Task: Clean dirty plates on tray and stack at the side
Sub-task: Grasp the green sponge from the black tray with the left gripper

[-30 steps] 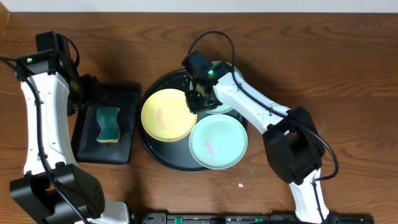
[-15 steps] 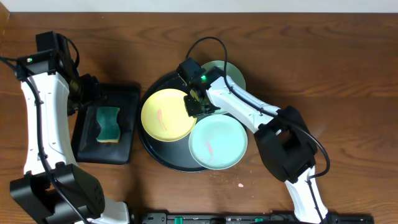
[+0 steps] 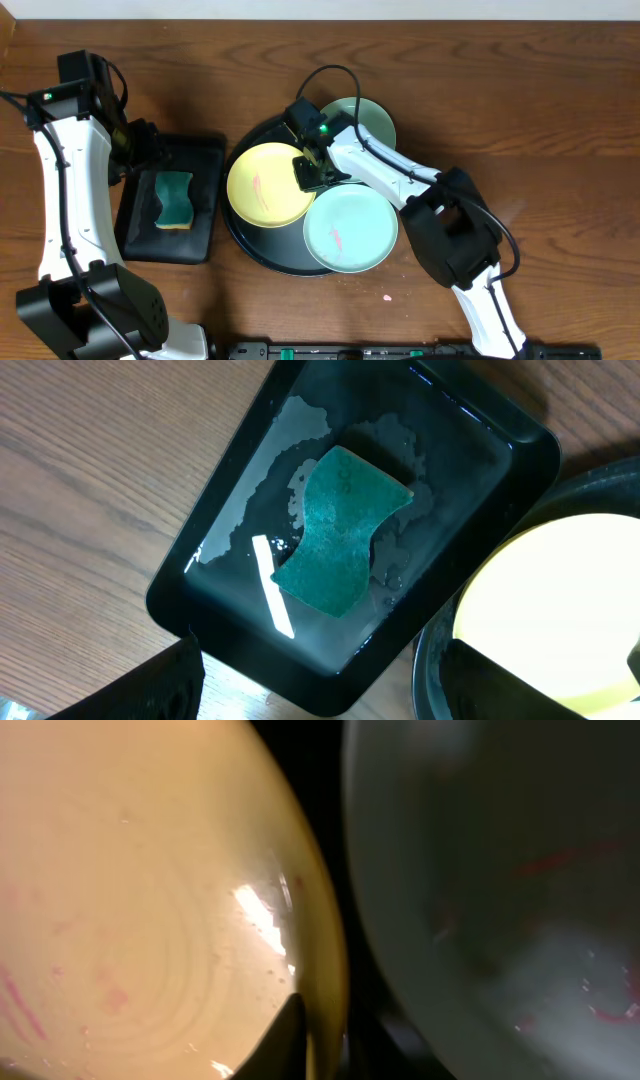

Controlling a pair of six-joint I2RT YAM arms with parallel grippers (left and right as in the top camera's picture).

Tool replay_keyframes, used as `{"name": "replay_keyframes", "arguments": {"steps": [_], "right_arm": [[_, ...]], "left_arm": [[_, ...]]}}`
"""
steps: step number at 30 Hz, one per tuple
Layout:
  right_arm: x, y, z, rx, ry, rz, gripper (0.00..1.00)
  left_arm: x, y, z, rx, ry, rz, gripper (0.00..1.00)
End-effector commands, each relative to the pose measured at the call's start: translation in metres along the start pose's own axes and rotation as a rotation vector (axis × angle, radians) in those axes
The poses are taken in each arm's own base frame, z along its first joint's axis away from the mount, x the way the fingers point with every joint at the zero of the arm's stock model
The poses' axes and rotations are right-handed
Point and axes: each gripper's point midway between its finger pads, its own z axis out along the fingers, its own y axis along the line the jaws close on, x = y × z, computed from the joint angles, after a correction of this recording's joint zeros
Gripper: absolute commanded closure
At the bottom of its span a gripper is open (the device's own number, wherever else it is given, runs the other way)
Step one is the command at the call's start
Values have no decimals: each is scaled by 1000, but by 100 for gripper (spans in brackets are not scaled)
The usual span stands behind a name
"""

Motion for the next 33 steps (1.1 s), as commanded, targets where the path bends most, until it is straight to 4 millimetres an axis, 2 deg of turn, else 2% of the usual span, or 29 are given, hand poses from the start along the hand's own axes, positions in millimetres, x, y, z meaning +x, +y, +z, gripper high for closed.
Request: {"name": "replay_keyframes", "arguments": {"steps": [1,12,20,26,33], "right_arm": [[-1,1,10,15,-1,2,98],[-3,2,11,2,-2,3,99],[-3,4,11,-6,-1,-43,99],[-4,3,11,-7,-4,-49,99],[-3,6,11,-22,1,-65,99]], "left_arm": [[6,5,1,-15,8,-19,23],[35,9,37,-34,112,9,27],[29,5,67,-16,60,88,35],[45,3,89,3,96,152,36],[46,2,113,9,65,158,38]]}}
